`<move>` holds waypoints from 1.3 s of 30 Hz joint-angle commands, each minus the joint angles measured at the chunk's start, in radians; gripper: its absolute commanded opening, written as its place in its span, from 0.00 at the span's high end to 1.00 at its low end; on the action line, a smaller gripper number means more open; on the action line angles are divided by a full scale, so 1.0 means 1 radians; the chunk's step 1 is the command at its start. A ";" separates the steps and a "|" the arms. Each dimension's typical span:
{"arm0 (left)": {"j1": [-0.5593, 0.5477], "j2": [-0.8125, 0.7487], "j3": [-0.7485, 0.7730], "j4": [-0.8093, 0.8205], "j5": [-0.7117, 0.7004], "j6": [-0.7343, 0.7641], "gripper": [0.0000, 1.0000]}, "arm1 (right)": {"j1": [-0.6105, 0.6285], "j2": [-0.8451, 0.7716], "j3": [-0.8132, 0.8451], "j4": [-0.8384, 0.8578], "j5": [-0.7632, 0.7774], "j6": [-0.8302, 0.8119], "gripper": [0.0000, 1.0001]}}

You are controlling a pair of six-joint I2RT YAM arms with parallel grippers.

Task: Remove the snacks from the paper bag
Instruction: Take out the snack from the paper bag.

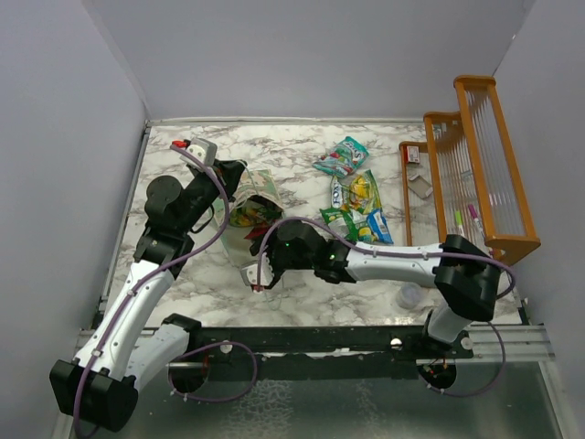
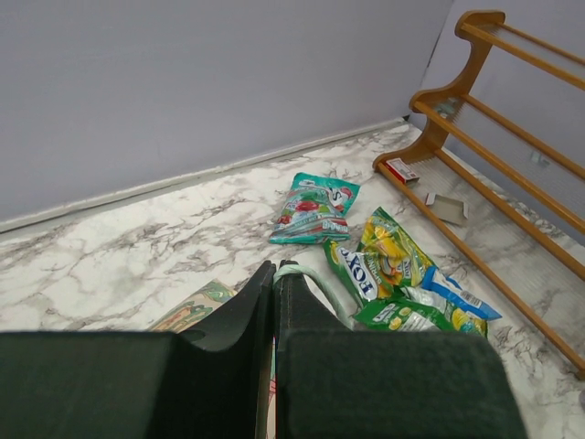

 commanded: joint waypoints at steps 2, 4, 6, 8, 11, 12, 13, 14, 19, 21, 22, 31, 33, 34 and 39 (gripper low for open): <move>-0.005 -0.021 0.015 0.023 -0.012 0.002 1.00 | -0.024 0.108 0.085 -0.092 0.069 -0.047 0.43; -0.005 -0.021 0.014 0.023 -0.012 0.001 1.00 | -0.035 0.127 0.086 -0.073 0.087 -0.059 0.43; -0.005 -0.021 0.015 0.024 -0.012 0.001 1.00 | -0.048 0.141 0.086 -0.059 0.100 -0.070 0.43; -0.007 -0.020 0.015 0.023 -0.012 0.000 1.00 | -0.063 0.158 0.098 -0.062 0.099 -0.075 0.44; -0.007 -0.020 0.015 0.024 -0.013 0.001 1.00 | -0.081 0.192 0.116 -0.067 0.093 -0.085 0.46; -0.007 -0.018 0.014 0.023 -0.012 -0.001 1.00 | -0.084 0.201 0.121 -0.060 0.088 -0.088 0.46; -0.007 -0.018 0.014 0.023 -0.012 0.000 1.00 | -0.088 0.209 0.123 -0.051 0.085 -0.087 0.47; -0.006 -0.018 0.014 0.023 -0.013 -0.001 1.00 | -0.091 0.219 0.127 -0.043 0.084 -0.086 0.47; -0.008 -0.015 0.015 0.026 -0.011 -0.002 1.00 | -0.093 0.272 0.156 -0.015 0.116 -0.096 0.50; -0.010 -0.016 0.015 0.025 -0.011 -0.002 1.00 | -0.098 0.291 0.160 0.020 0.136 -0.102 0.50; -0.010 -0.016 0.015 0.023 -0.010 -0.001 1.00 | -0.099 0.301 0.162 0.038 0.147 -0.104 0.50; -0.012 -0.017 0.015 0.022 -0.012 -0.001 1.00 | -0.105 0.329 0.162 0.136 0.209 -0.116 0.71; -0.013 -0.017 0.015 0.021 -0.013 0.001 1.00 | -0.104 0.319 0.144 0.175 0.219 -0.122 0.79; -0.013 -0.016 0.015 0.021 -0.012 0.001 1.00 | -0.104 0.311 0.136 0.189 0.220 -0.124 0.83; -0.014 -0.014 0.015 0.021 -0.012 0.002 1.00 | -0.104 0.252 0.105 0.216 0.167 -0.110 0.98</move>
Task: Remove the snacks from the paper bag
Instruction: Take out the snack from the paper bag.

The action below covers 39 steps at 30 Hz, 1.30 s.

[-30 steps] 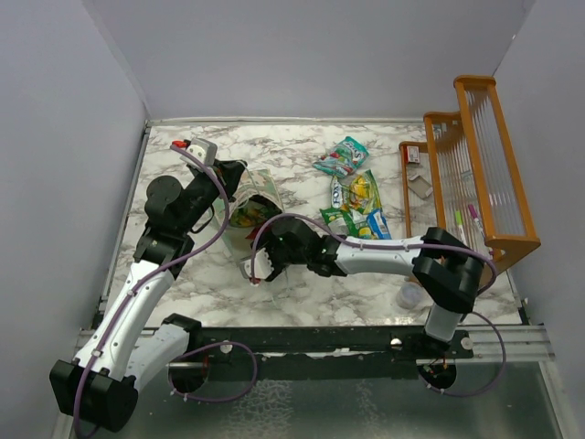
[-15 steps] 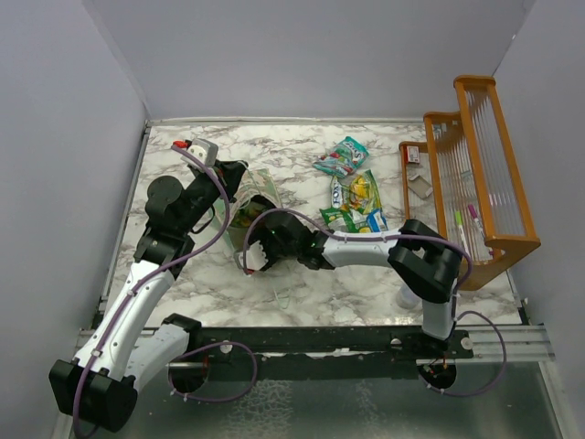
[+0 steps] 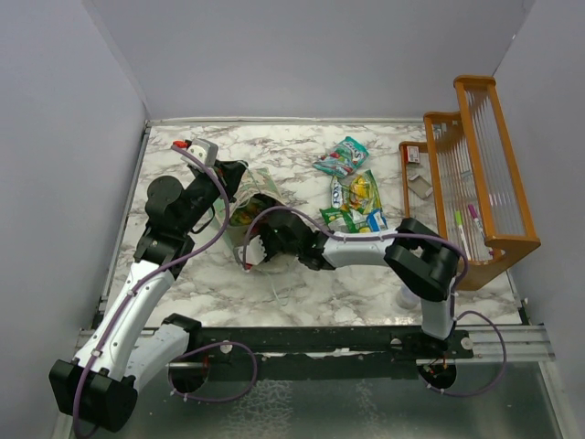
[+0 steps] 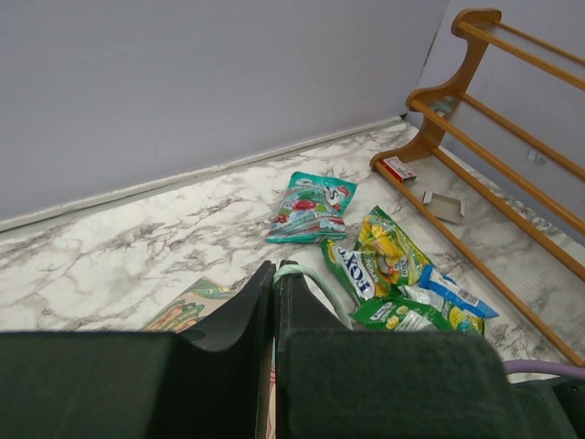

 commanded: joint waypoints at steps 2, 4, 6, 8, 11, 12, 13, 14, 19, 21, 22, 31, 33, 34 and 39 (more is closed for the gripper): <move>-0.005 -0.009 0.015 0.024 -0.013 0.001 1.00 | -0.006 -0.079 -0.038 0.074 -0.039 0.009 0.98; -0.003 -0.008 0.015 0.024 -0.013 0.001 1.00 | -0.006 -0.098 -0.049 0.071 -0.050 0.014 0.98; -0.004 -0.008 0.014 0.025 -0.012 0.001 1.00 | -0.007 -0.122 -0.063 0.072 -0.071 0.027 0.98; -0.004 -0.007 0.014 0.025 -0.013 0.001 1.00 | -0.006 -0.156 -0.085 0.081 -0.103 0.052 0.98; -0.003 -0.007 0.014 0.025 -0.013 0.002 1.00 | -0.006 -0.212 -0.125 0.109 -0.161 0.093 0.98; -0.004 -0.006 0.014 0.026 -0.012 0.001 1.00 | -0.007 -0.230 -0.138 0.115 -0.181 0.105 0.98; -0.003 -0.007 0.014 0.026 -0.012 0.001 1.00 | -0.006 -0.250 -0.151 0.120 -0.202 0.123 0.98; -0.004 -0.006 0.014 0.026 -0.013 0.001 1.00 | -0.007 -0.270 -0.165 0.133 -0.217 0.143 0.98; -0.004 -0.006 0.014 0.026 -0.013 0.001 1.00 | -0.006 -0.389 -0.234 0.168 -0.297 0.228 0.98; -0.004 -0.005 0.015 0.026 -0.013 -0.001 1.00 | -0.006 -0.447 -0.269 0.191 -0.338 0.249 0.98; -0.003 -0.005 0.014 0.026 -0.013 0.000 1.00 | -0.006 -0.474 -0.288 0.205 -0.352 0.256 0.98; -0.004 -0.002 0.014 0.028 -0.012 -0.003 1.00 | -0.006 -0.706 -0.358 0.250 -0.411 0.347 0.98; -0.005 -0.002 0.014 0.028 -0.011 -0.002 1.00 | -0.006 -0.756 -0.376 0.261 -0.431 0.367 0.98; -0.004 -0.004 0.014 0.027 -0.011 -0.002 1.00 | -0.006 -0.782 -0.384 0.265 -0.440 0.375 0.98; -0.003 -0.006 0.014 0.027 -0.010 -0.003 1.00 | -0.006 -0.907 -0.452 0.343 -0.407 0.397 0.98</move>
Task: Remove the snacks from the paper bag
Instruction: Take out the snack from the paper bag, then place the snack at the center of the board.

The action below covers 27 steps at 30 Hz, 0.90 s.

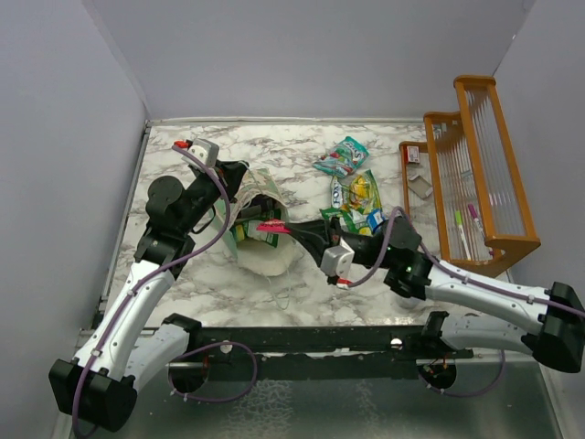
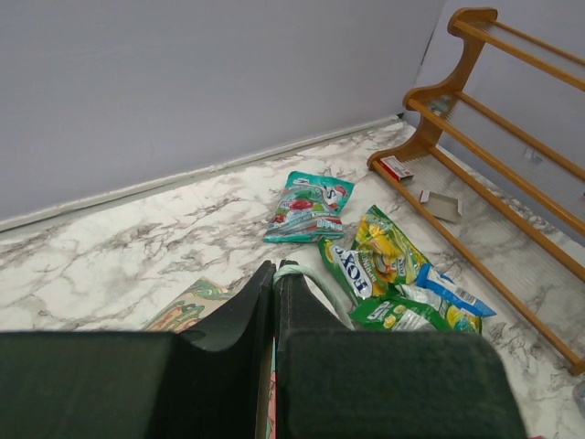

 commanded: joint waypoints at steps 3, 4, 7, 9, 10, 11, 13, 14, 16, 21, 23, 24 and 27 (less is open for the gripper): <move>-0.003 -0.005 0.014 0.027 -0.009 -0.004 1.00 | -0.002 -0.132 -0.095 0.164 0.061 0.053 0.98; -0.002 -0.004 0.014 0.028 -0.009 -0.004 1.00 | -0.001 -0.144 -0.104 0.181 0.084 0.050 0.98; -0.001 -0.002 0.016 0.026 -0.009 -0.004 1.00 | -0.001 -0.181 -0.154 0.282 0.183 0.056 0.98; -0.002 0.000 0.015 0.026 -0.010 -0.003 1.00 | -0.001 -0.197 -0.193 0.375 0.264 0.052 0.98; -0.002 0.000 0.015 0.026 -0.009 -0.002 1.00 | -0.001 -0.200 -0.210 0.417 0.313 0.049 0.98; -0.002 0.001 0.015 0.026 -0.010 -0.004 1.00 | -0.001 -0.198 -0.220 0.448 0.365 0.047 0.98; -0.002 0.003 0.015 0.026 -0.010 -0.005 1.00 | -0.001 -0.179 -0.225 0.495 0.515 0.039 0.98; -0.001 0.003 0.015 0.026 -0.008 -0.005 1.00 | -0.002 -0.160 -0.220 0.498 0.584 0.034 0.98; -0.003 0.005 0.016 0.028 -0.008 -0.007 1.00 | -0.014 -0.109 -0.202 0.504 0.713 0.032 0.98; -0.001 0.009 0.016 0.027 -0.006 -0.009 1.00 | -0.132 -0.029 -0.202 0.434 0.712 0.213 0.98; -0.002 0.009 0.015 0.027 -0.007 -0.006 1.00 | -0.207 -0.015 -0.199 0.381 0.638 0.347 0.98; -0.002 0.009 0.015 0.026 -0.008 -0.007 1.00 | -0.236 -0.006 -0.199 0.369 0.613 0.407 0.98; -0.001 0.008 0.016 0.026 -0.010 -0.005 1.00 | -0.284 0.036 -0.202 0.364 0.583 0.491 0.98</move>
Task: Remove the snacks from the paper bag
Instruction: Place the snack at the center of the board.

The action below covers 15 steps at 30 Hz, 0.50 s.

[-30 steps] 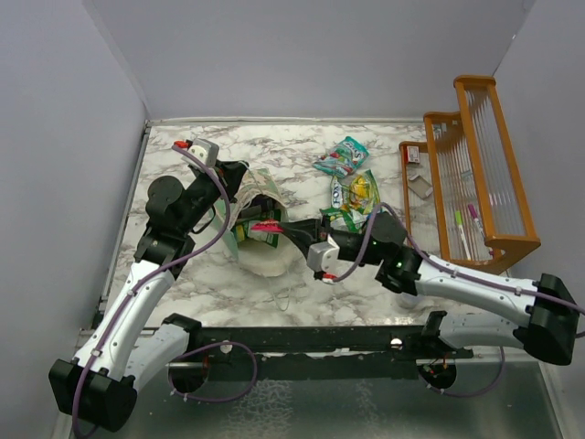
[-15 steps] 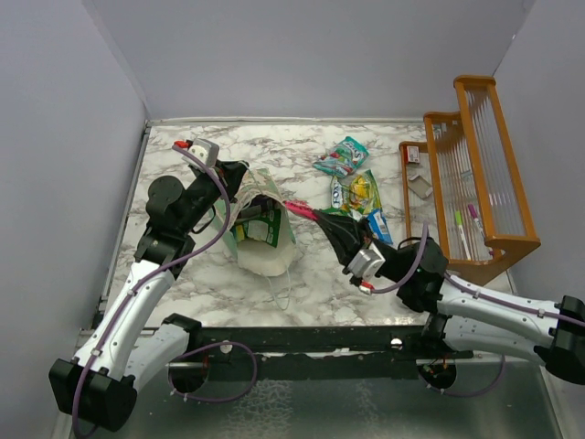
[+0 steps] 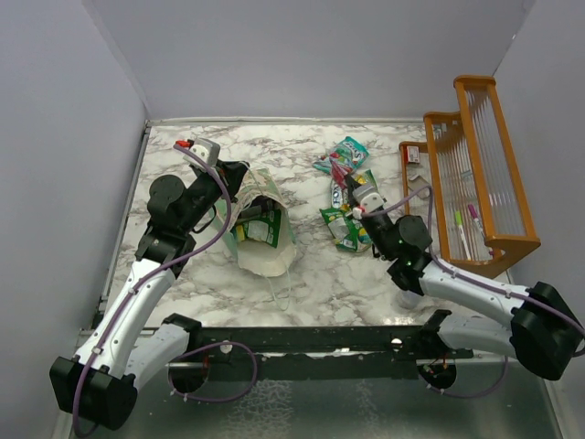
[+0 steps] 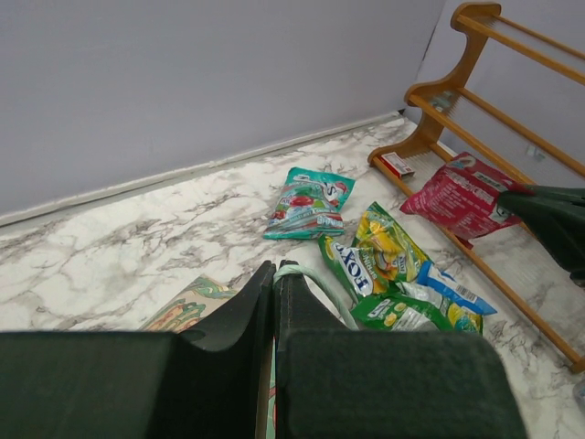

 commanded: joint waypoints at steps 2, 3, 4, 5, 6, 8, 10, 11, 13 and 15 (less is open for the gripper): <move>-0.002 -0.003 0.015 0.026 -0.009 -0.002 1.00 | -0.080 0.063 0.013 -0.017 -0.037 0.257 0.98; -0.001 -0.003 0.015 0.024 -0.009 -0.002 1.00 | -0.094 0.077 0.011 -0.017 -0.047 0.271 0.98; -0.001 -0.003 0.015 0.027 -0.008 -0.001 1.00 | -0.111 0.093 0.012 -0.018 -0.062 0.309 0.98; -0.001 -0.003 0.015 0.026 -0.008 -0.002 1.00 | -0.128 0.109 0.015 -0.026 -0.080 0.342 0.98; -0.002 -0.003 0.015 0.026 -0.007 -0.003 1.00 | -0.142 0.126 0.017 -0.031 -0.101 0.369 0.98; -0.002 -0.003 0.015 0.025 -0.006 -0.001 1.00 | -0.160 0.158 0.017 -0.029 -0.125 0.407 0.98; -0.003 -0.003 0.015 0.024 -0.009 -0.002 1.00 | -0.168 0.191 0.018 -0.020 -0.130 0.433 0.98; -0.002 -0.003 0.016 0.024 -0.008 -0.002 1.00 | -0.173 0.205 0.020 -0.020 -0.130 0.445 0.98; -0.003 -0.002 0.015 0.024 -0.008 -0.002 1.00 | -0.186 0.231 0.027 -0.023 -0.137 0.478 0.98; -0.003 -0.003 0.015 0.024 -0.009 -0.001 1.00 | -0.200 0.257 0.032 -0.025 -0.149 0.504 0.98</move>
